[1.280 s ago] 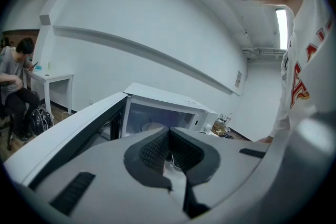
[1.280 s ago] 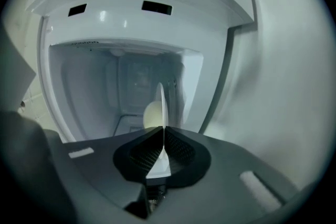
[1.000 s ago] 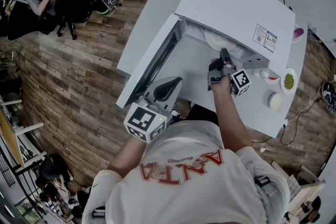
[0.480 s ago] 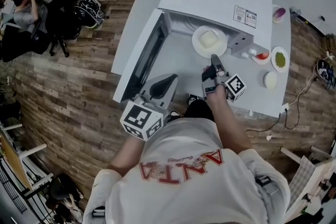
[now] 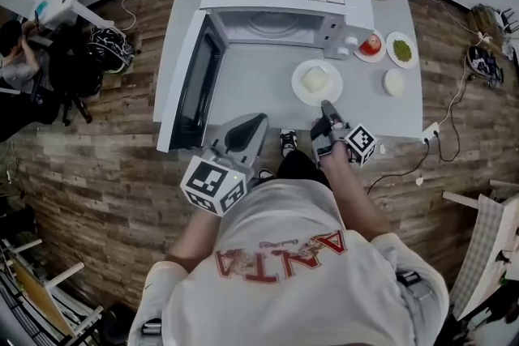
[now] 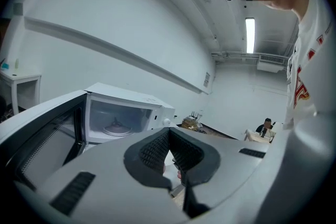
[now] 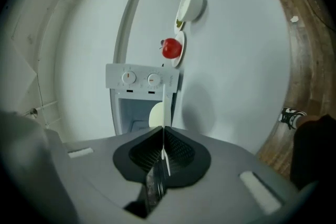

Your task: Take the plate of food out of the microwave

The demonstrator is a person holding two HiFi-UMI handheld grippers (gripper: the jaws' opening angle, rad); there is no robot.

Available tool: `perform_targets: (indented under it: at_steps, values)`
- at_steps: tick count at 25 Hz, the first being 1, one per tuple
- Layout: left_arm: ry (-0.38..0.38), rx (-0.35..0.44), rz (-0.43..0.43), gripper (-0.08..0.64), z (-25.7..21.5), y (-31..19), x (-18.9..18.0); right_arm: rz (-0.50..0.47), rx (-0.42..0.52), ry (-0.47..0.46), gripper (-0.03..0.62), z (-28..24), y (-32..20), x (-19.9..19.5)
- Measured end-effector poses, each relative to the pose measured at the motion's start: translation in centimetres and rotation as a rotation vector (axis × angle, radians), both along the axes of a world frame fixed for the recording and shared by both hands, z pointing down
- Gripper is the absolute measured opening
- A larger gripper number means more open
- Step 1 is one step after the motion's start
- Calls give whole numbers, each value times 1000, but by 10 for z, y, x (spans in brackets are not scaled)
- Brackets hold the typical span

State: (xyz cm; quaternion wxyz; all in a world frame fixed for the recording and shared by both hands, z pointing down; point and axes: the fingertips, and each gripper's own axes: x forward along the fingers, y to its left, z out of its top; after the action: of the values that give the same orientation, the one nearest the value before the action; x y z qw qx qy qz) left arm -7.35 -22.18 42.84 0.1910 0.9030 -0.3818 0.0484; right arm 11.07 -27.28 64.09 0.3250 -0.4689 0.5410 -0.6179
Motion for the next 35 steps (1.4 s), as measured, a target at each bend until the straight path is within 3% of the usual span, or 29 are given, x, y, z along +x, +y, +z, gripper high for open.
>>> perform_targets:
  at_steps: [12,20,24,28,35]
  values:
    - [5,-10,46,9,5,24,19,172,-85,13,12,38,30,82]
    - [-5,-26,41,9,12,17,23,178,-150,30,12,50,15,95]
    - [-1,-40,28,9,16,13,21,116,-163,85,12,48,9,96]
    - [18,-47,16,9,20,8,21,12,-181,175,91,45,2,94]
    - [70,-67,-6,9,20,2,22,-408,-222,590,196,52,11,79]
